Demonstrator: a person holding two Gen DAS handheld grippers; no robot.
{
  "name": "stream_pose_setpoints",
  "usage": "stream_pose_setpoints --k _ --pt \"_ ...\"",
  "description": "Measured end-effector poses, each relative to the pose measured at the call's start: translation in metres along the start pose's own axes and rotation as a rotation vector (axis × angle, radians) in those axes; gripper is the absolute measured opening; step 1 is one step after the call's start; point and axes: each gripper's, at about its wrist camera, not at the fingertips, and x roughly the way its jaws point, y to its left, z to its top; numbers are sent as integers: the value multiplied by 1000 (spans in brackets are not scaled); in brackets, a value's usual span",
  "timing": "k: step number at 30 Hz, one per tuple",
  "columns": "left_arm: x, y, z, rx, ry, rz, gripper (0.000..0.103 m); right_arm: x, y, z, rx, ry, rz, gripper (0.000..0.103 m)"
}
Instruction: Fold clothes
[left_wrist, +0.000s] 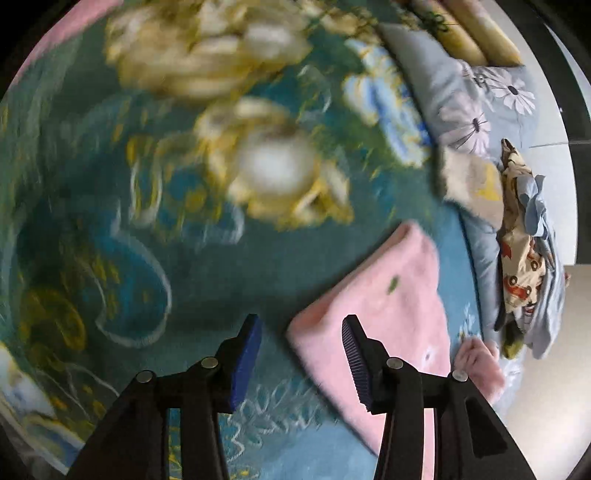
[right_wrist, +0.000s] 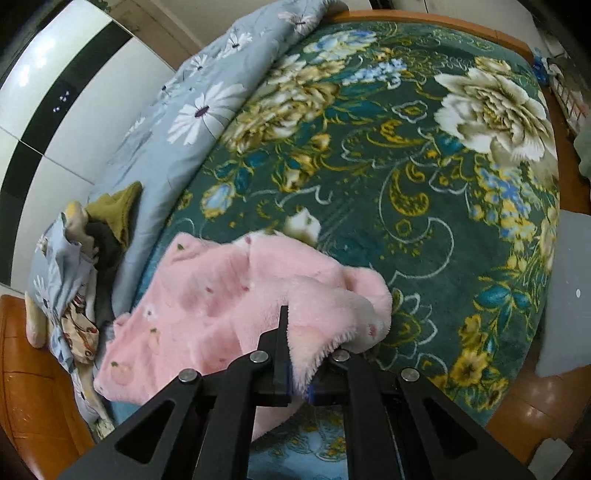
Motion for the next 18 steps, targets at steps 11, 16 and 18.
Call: stream_pose_setpoints --k 11,16,18 --pt "-37 -80 5 165 -184 8 6 -17 -8 -27 -75 -48 92 5" --pt "-121 -107 3 320 -377 -63 6 -27 -11 -42 -123 -77 141 5" --pt "-129 -81 -3 344 -409 5 6 -31 -12 -48 -143 -89 161 5"
